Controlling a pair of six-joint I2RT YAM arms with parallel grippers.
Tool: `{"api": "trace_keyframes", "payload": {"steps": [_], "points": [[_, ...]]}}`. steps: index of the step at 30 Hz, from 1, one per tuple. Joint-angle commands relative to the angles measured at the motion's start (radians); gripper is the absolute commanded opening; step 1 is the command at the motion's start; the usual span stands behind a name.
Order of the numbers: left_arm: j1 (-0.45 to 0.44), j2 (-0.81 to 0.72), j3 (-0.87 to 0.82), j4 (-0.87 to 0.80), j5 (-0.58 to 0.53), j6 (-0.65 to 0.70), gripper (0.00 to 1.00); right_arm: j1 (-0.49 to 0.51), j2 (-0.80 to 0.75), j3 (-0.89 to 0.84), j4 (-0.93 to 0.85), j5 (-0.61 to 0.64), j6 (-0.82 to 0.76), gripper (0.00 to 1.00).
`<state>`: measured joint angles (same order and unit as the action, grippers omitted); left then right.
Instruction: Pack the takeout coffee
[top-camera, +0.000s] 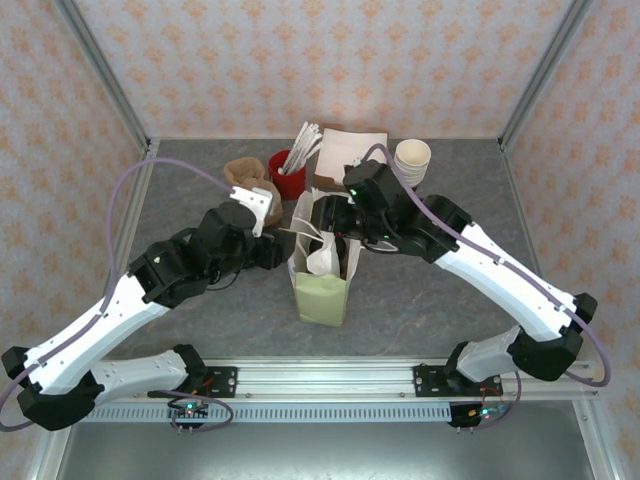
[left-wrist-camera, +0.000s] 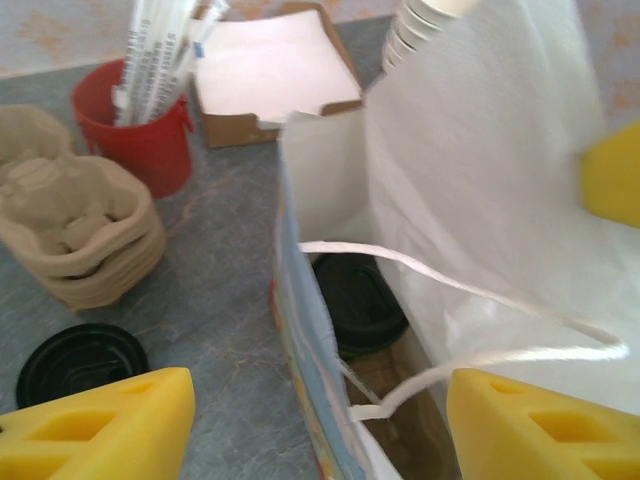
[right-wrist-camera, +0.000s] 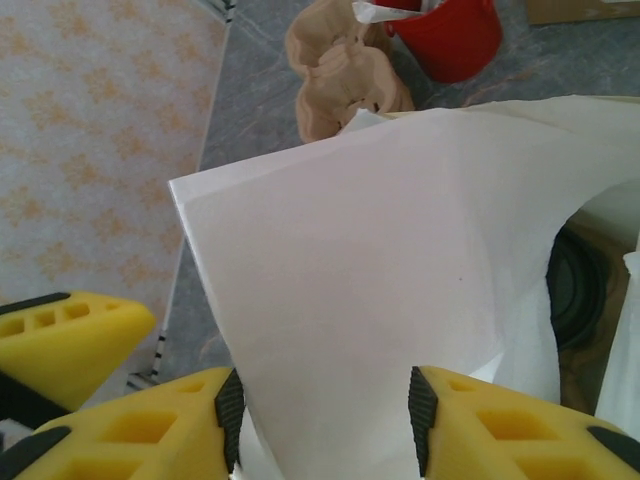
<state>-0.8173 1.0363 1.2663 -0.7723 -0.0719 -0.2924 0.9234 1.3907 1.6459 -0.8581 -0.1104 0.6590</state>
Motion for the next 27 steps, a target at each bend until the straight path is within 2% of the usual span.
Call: {"api": "trace_keyframes", "payload": {"steps": [1, 3, 5, 8, 12, 15, 23, 27], "points": [[0.003, 0.005, 0.05, 0.028, 0.131, 0.147, 0.68, 0.005, 0.026, 0.038, -0.054, 0.102, -0.022, 0.48], [0.003, 0.012, 0.064, 0.014, 0.173, 0.223, 0.68, 0.005, 0.037, 0.044, -0.084, 0.148, -0.021, 0.42], [0.001, 0.027, 0.082, -0.001, 0.176, 0.281, 0.68, 0.005, 0.045, 0.054, -0.107, 0.174, -0.027, 0.31], [0.002, 0.06, 0.102, -0.01, 0.188, 0.343, 0.67, 0.005, 0.035, 0.056, -0.122, 0.214, -0.027, 0.21], [0.002, 0.109, 0.139, -0.019, 0.099, 0.362, 0.67, 0.005, 0.023, 0.055, -0.141, 0.271, -0.037, 0.17], [0.003, 0.131, 0.146, 0.01, 0.08, 0.366, 0.67, 0.003, 0.022, 0.045, -0.132, 0.272, -0.041, 0.14], [0.004, 0.163, 0.181, 0.033, -0.053, 0.302, 0.34, -0.015, 0.048, 0.009, -0.055, 0.181, -0.037, 0.12], [0.007, 0.131, 0.145, 0.062, -0.129, 0.21, 0.2, -0.024, 0.059, -0.018, -0.001, 0.115, -0.03, 0.13]]}}
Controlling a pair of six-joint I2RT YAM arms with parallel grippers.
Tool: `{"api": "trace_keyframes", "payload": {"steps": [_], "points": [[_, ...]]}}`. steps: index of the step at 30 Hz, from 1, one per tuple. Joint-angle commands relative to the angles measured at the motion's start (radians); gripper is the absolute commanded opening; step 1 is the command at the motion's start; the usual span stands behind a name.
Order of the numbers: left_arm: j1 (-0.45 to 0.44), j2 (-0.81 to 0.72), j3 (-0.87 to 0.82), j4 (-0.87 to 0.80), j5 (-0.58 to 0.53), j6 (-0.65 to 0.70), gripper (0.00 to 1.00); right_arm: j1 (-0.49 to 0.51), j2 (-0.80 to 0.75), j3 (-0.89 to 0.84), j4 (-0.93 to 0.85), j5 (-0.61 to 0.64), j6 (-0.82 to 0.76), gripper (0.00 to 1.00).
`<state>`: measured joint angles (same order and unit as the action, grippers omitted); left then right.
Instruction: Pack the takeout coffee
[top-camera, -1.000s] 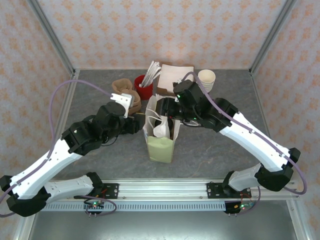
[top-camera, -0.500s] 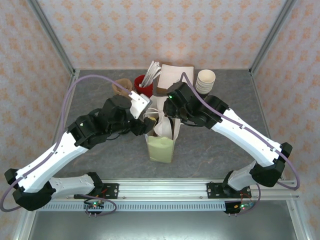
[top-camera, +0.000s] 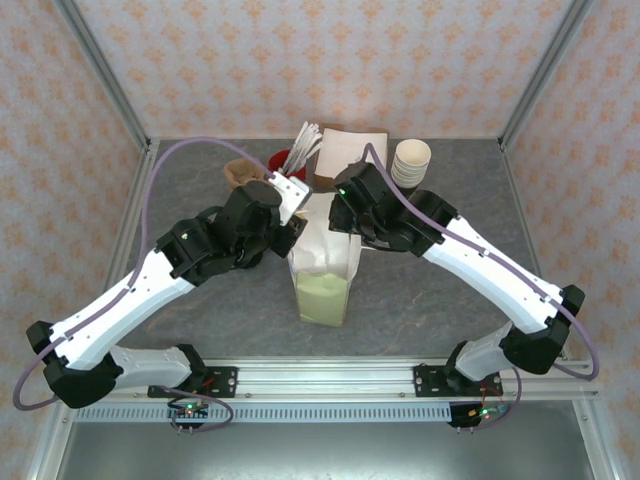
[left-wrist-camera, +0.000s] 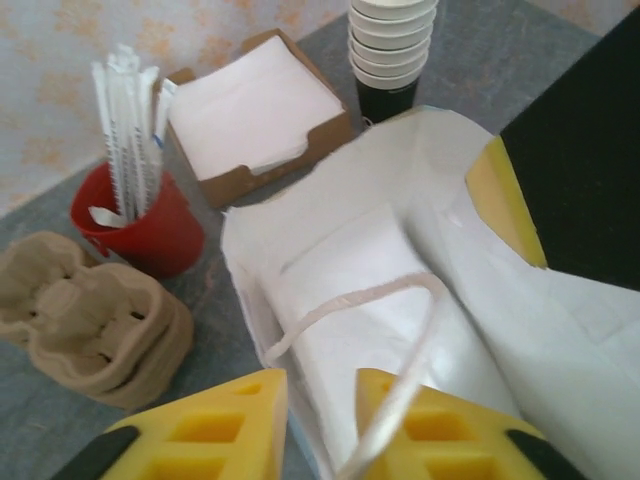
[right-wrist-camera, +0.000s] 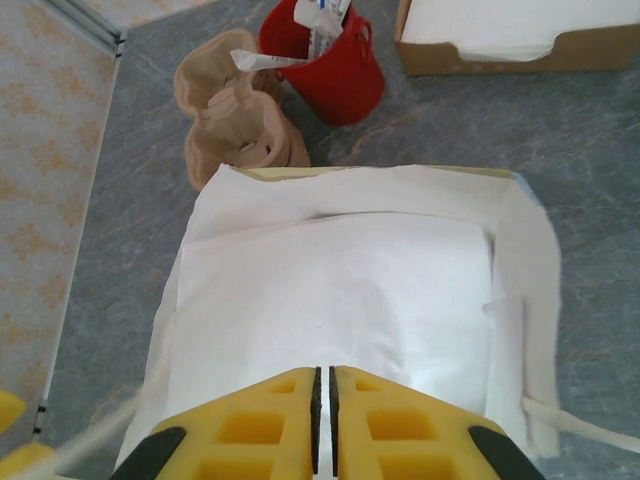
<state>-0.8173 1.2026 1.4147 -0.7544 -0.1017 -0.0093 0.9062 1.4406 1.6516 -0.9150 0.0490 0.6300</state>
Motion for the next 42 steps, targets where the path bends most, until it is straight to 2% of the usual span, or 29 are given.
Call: {"api": "trace_keyframes", "payload": {"steps": [1, 8, 12, 14, 17, 20, 23, 27, 31, 34, 37, 40, 42], "points": [[0.007, -0.046, -0.016, 0.05, -0.125, -0.109, 0.18, -0.007, 0.013, -0.031, 0.066, -0.056, 0.003, 0.13], [0.014, -0.105, -0.095, 0.053, -0.171, -0.265, 0.18, -0.011, 0.026, -0.043, 0.091, -0.111, 0.005, 0.15], [0.014, -0.118, -0.109, 0.053, -0.135, -0.297, 0.21, -0.017, 0.018, -0.039, 0.108, -0.135, -0.012, 0.16], [0.015, -0.121, -0.103, 0.052, -0.115, -0.3, 0.34, -0.025, 0.015, -0.03, 0.107, -0.157, -0.018, 0.17], [0.014, -0.131, -0.076, 0.053, -0.101, -0.291, 0.45, -0.039, 0.006, -0.003, 0.1, -0.179, -0.052, 0.2], [0.015, -0.146, -0.04, 0.063, -0.115, -0.261, 0.58, -0.068, -0.027, 0.037, 0.07, -0.125, -0.102, 0.24], [0.028, -0.159, -0.012, 0.081, -0.181, -0.231, 0.72, -0.115, -0.071, 0.062, 0.042, -0.065, -0.154, 0.29], [0.117, -0.174, 0.005, 0.107, -0.241, -0.233, 0.84, -0.232, -0.154, 0.042, 0.024, -0.008, -0.218, 0.39], [0.241, -0.212, -0.045, 0.17, -0.295, -0.245, 0.93, -0.394, -0.251, -0.067, 0.048, 0.058, -0.28, 0.51], [0.293, -0.25, -0.145, 0.263, -0.418, -0.207, 1.0, -0.492, -0.33, -0.188, 0.103, 0.092, -0.329, 0.62], [0.371, -0.277, -0.264, 0.341, -0.477, -0.217, 1.0, -0.57, -0.384, -0.35, 0.2, 0.148, -0.367, 0.76], [0.466, -0.286, -0.385, 0.394, -0.482, -0.249, 1.0, -0.646, -0.402, -0.513, 0.315, 0.186, -0.387, 0.83], [0.5, -0.301, -0.505, 0.496, -0.498, -0.218, 1.0, -0.68, -0.405, -0.631, 0.422, 0.215, -0.411, 0.86]]}}
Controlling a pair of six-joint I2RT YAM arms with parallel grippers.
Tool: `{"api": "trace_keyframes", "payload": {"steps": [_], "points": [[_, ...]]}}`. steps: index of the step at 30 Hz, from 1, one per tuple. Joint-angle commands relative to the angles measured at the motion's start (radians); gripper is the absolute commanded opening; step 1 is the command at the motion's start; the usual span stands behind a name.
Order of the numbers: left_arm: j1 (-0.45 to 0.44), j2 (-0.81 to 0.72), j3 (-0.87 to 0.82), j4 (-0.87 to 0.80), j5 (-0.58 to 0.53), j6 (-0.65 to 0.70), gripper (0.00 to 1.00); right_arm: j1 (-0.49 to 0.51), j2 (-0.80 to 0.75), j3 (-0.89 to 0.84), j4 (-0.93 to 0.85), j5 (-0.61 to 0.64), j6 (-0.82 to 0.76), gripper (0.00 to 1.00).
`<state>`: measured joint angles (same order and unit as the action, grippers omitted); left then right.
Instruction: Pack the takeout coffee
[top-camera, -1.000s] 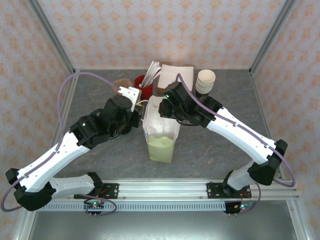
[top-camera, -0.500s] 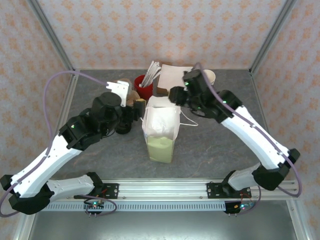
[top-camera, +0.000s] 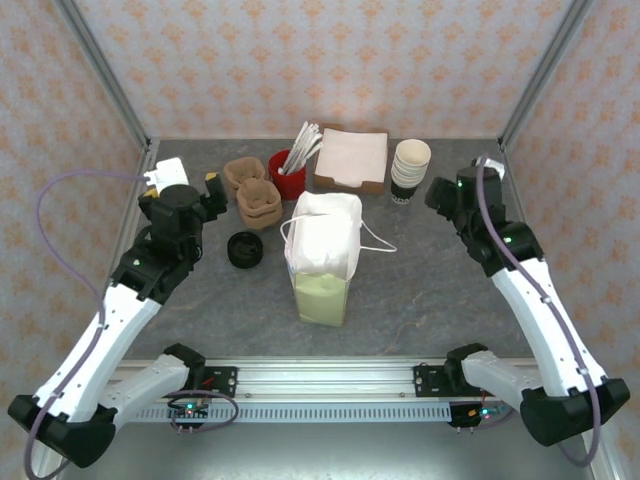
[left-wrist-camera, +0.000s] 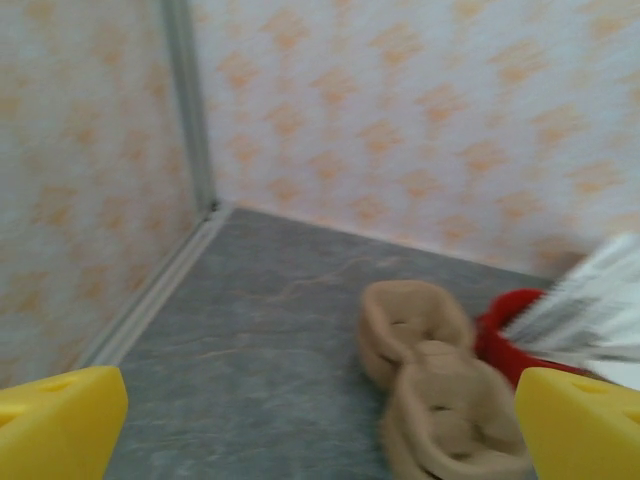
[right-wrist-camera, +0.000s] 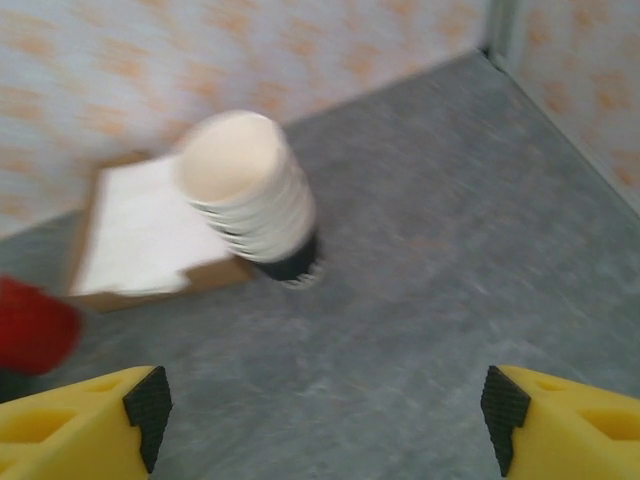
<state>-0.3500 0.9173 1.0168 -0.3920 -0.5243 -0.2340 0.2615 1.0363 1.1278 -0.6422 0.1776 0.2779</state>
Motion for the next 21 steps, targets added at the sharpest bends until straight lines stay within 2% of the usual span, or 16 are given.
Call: {"api": "trace_keyframes", "payload": {"steps": [1, 4, 6, 8, 12, 15, 18, 21], "points": [[0.041, -0.025, -0.176, 0.2, -0.093, 0.031, 1.0, -0.047, -0.001, -0.176, 0.223, 0.112, -0.07, 0.87], [0.065, -0.035, -0.355, 0.381, -0.119, 0.08, 1.0, -0.076, 0.015, -0.351, 0.44, 0.178, -0.082, 0.92], [0.088, -0.015, -0.434, 0.445, -0.131, 0.084, 1.0, -0.087, 0.037, -0.456, 0.612, 0.198, -0.122, 0.95], [0.126, 0.016, -0.496, 0.517, -0.086, 0.09, 1.0, -0.106, 0.075, -0.537, 0.756, 0.211, -0.141, 0.97], [0.175, 0.109, -0.591, 0.669, -0.011, 0.111, 1.0, -0.162, 0.17, -0.6, 0.894, 0.182, -0.147, 1.0], [0.205, 0.173, -0.623, 0.739, 0.052, 0.143, 1.0, -0.178, 0.233, -0.647, 1.031, 0.216, -0.173, 1.0], [0.265, 0.223, -0.662, 0.846, 0.149, 0.146, 1.0, -0.183, 0.284, -0.697, 1.187, 0.149, -0.216, 1.0], [0.28, 0.295, -0.665, 0.944, 0.21, 0.227, 1.0, -0.183, 0.315, -0.708, 1.26, 0.02, -0.297, 0.99]]}}
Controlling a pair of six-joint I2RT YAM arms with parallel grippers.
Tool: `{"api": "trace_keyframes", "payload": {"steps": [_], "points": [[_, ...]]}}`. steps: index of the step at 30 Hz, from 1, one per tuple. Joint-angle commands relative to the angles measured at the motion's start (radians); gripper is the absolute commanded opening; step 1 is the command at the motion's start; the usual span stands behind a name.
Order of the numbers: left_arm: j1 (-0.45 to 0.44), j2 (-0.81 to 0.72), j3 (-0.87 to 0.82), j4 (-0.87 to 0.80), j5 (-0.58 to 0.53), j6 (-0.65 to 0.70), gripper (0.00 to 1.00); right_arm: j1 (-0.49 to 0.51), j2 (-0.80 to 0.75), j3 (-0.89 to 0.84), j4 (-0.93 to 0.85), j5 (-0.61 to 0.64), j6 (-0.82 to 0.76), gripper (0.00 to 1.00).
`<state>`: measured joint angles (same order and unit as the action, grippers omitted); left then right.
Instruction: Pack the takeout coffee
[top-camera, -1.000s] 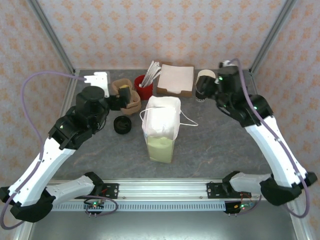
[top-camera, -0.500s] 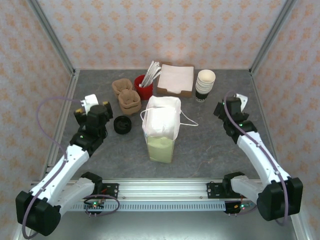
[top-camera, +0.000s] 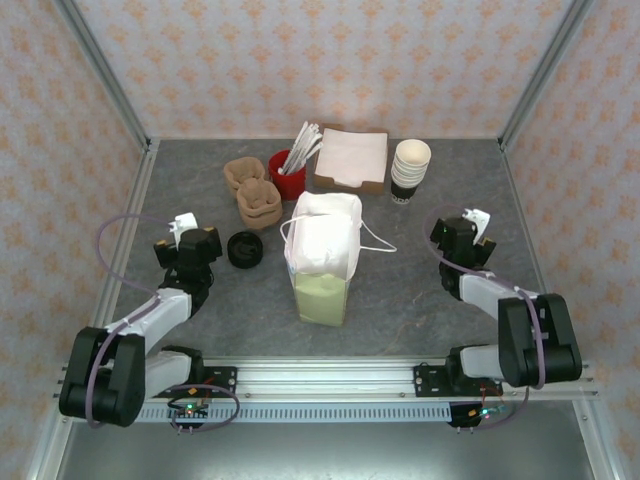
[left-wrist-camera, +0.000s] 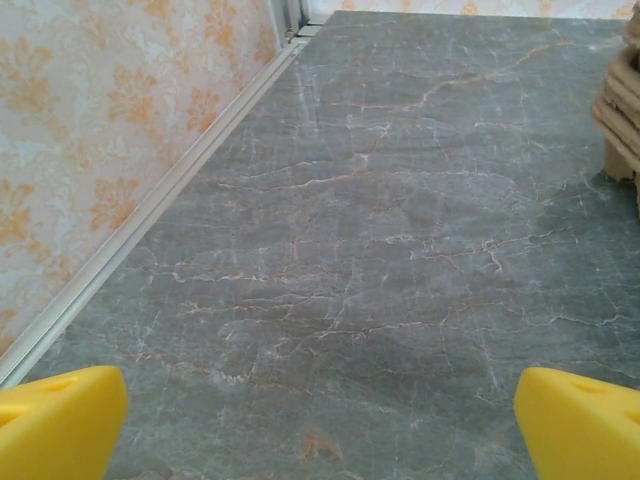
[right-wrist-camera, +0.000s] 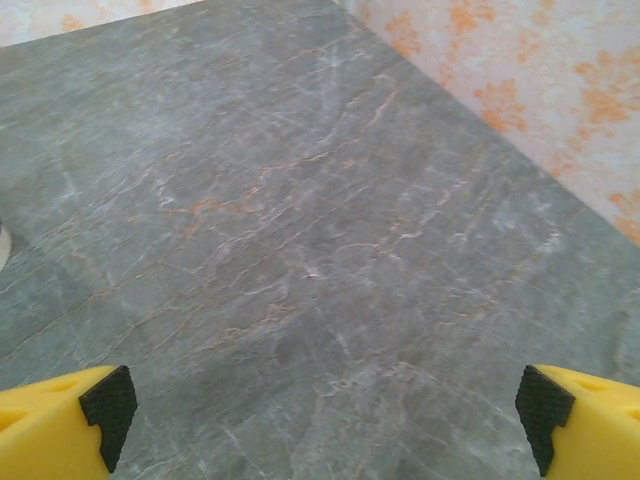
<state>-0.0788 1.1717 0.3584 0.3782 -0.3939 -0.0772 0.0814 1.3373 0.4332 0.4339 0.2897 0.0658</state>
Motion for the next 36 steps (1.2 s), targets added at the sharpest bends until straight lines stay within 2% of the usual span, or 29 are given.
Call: {"api": "trace_keyframes", "payload": {"steps": [1, 3, 6, 8, 11, 13, 15, 21, 36], "points": [[0.01, 0.067, -0.002, 0.199, 0.087, 0.09, 1.0, -0.003, 0.022, -0.034, 0.238, -0.102, -0.106, 0.99], [0.02, 0.094, -0.002, 0.253, 0.133, 0.104, 1.0, -0.014, 0.041, -0.068, 0.324, -0.133, -0.112, 0.99], [0.033, 0.116, 0.002, 0.283, 0.177, 0.057, 1.0, -0.02, 0.111, -0.101, 0.434, -0.166, -0.114, 1.0], [0.035, 0.156, -0.027, 0.396, 0.216, 0.049, 1.0, -0.022, 0.176, -0.099, 0.494, -0.195, -0.13, 0.99], [0.037, 0.238, -0.032, 0.465, 0.206, 0.041, 1.0, -0.022, 0.173, -0.066, 0.424, -0.225, -0.141, 0.99], [0.037, 0.315, -0.031, 0.535, 0.213, 0.049, 1.0, -0.022, 0.18, -0.032, 0.375, -0.184, -0.124, 0.99], [0.036, 0.305, 0.027, 0.414, 0.199, 0.041, 1.0, -0.029, 0.186, -0.025, 0.365, -0.184, -0.116, 0.99], [0.01, 0.322, 0.039, 0.417, 0.123, 0.046, 1.0, -0.029, 0.184, -0.02, 0.354, -0.187, -0.116, 0.99], [0.01, 0.322, 0.04, 0.412, 0.123, 0.045, 1.0, -0.029, 0.185, -0.02, 0.353, -0.187, -0.116, 1.0]]}}
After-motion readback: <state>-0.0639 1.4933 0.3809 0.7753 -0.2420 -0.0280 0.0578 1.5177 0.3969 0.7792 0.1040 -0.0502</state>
